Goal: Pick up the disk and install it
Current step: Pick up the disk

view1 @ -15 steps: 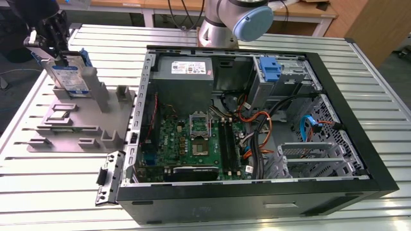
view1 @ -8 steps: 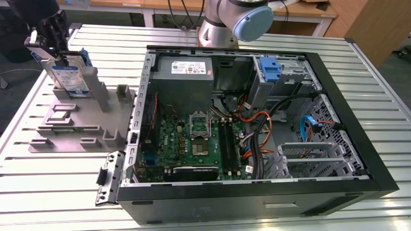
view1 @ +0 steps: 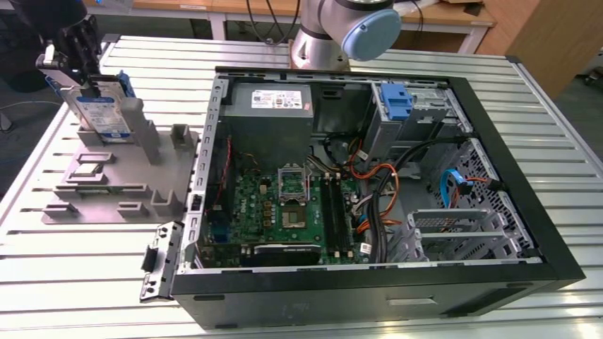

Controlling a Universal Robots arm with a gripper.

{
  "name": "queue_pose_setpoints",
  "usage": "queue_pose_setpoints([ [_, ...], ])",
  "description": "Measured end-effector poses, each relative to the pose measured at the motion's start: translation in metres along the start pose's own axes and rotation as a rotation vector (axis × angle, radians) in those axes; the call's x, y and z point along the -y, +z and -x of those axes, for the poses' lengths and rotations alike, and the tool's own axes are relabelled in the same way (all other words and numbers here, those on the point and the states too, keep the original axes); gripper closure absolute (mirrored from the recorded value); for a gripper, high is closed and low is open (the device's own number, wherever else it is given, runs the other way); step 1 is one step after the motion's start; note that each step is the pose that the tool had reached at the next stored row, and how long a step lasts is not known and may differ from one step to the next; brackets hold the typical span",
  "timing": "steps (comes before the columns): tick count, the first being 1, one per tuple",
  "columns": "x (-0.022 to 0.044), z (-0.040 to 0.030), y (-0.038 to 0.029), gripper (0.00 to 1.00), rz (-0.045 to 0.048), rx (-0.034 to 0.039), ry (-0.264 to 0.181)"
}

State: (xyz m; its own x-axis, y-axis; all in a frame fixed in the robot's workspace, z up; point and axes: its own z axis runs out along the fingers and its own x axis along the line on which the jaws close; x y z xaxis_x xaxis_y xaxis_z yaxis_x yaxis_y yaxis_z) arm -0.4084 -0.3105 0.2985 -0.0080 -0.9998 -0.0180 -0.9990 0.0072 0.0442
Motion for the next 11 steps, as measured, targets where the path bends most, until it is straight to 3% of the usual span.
queue_pose_setpoints([
  [11, -0.0006, 0.0003, -0.0141, 0.65, 0.0000, 0.0000, 0.000],
])
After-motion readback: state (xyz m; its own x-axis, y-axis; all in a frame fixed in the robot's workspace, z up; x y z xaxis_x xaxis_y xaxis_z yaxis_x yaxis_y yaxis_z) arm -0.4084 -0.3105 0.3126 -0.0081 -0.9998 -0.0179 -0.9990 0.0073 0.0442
